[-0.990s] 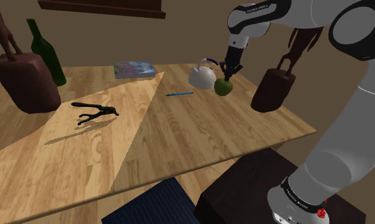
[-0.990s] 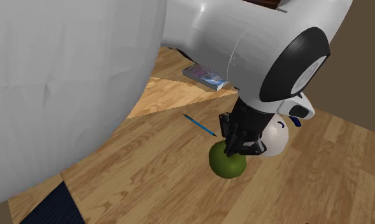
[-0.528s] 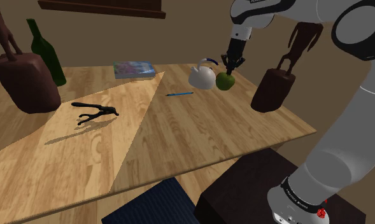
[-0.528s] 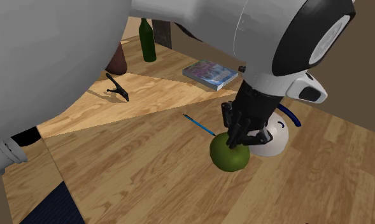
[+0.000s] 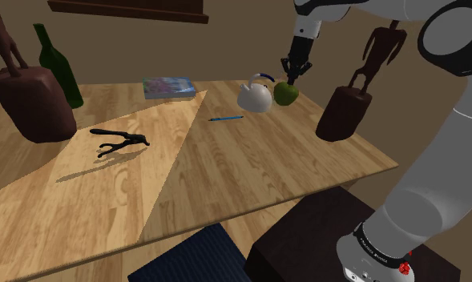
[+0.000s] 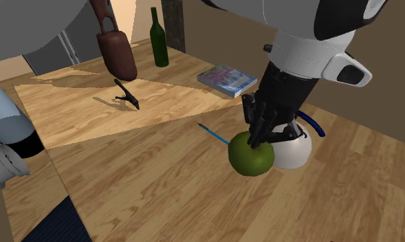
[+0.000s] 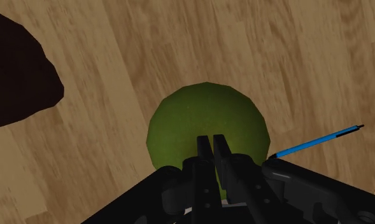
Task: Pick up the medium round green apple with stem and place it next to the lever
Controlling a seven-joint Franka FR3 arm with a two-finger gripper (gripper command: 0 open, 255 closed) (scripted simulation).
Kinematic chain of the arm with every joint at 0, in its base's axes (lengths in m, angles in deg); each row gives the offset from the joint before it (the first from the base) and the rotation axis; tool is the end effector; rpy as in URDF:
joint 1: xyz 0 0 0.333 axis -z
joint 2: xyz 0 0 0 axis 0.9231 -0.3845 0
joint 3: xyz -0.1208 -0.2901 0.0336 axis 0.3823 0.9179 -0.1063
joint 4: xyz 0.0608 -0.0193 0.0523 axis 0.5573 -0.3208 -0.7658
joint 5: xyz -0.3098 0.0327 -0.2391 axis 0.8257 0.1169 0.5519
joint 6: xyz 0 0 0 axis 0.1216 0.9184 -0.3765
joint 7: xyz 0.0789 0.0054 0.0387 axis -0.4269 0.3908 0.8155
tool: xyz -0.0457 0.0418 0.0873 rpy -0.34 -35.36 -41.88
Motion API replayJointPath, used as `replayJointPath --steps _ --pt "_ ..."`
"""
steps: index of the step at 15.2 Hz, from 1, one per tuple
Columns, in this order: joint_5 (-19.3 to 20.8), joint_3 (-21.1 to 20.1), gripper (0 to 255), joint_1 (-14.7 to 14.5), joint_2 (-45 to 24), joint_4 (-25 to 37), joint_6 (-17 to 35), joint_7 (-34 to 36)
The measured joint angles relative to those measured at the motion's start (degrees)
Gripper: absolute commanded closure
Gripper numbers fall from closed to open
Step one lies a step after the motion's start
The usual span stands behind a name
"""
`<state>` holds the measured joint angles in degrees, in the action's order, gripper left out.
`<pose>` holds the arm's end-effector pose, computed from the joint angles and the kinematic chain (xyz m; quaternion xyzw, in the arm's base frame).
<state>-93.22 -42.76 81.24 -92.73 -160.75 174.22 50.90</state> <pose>0.5588 -0.2015 0.5231 -0.9550 0.2833 0.0684 0.0549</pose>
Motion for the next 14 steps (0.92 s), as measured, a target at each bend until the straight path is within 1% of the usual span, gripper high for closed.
replayJointPath --steps 5,7,14 --pt "-0.01 0.04 255 0.09 -0.2 4.15 -3.93 0.33" --pt "-0.03 -0.19 255 -0.23 -0.01 4.76 -4.68 0.98" --pt "-0.43 -3.99 255 -5.23 3.21 0.29 -2.44 9.45"
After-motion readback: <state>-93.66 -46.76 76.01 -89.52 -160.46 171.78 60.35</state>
